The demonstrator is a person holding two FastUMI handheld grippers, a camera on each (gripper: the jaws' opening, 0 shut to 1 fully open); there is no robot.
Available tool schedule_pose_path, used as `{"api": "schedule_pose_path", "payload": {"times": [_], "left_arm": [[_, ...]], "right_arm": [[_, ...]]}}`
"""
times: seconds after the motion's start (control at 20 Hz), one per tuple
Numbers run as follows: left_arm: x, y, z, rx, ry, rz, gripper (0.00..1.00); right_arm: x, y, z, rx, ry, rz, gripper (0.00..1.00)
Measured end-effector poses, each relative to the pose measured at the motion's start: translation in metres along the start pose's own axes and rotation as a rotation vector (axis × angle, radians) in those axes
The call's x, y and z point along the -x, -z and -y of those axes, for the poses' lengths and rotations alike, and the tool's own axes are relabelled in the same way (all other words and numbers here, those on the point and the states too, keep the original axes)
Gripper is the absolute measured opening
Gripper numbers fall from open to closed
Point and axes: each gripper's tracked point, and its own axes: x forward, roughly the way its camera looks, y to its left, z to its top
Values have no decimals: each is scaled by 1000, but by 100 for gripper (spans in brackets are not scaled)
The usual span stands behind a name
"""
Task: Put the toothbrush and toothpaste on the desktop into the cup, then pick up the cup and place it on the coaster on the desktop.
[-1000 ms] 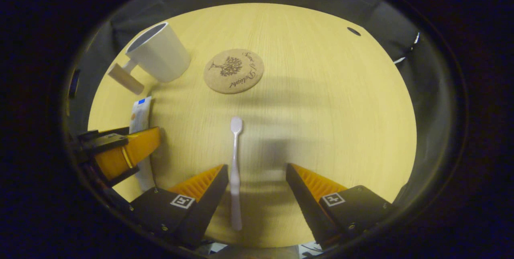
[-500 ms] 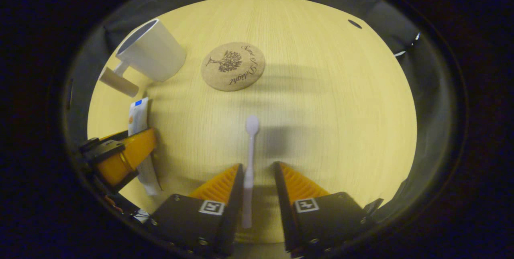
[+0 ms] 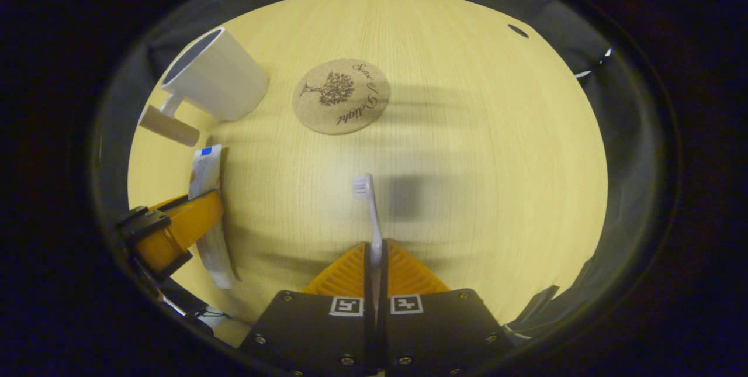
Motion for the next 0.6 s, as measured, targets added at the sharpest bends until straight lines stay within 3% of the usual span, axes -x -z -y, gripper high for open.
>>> {"api": "schedule_pose_path", "payload": {"times": [0.15,0.6], "left_arm": [[16,3,1,27,45,3,20],[109,-20,28,-16,152,125,20]], "right_arm": [[0,-1,0,-1,0,-3,3],[1,-2,1,19,5,20,3]]}}
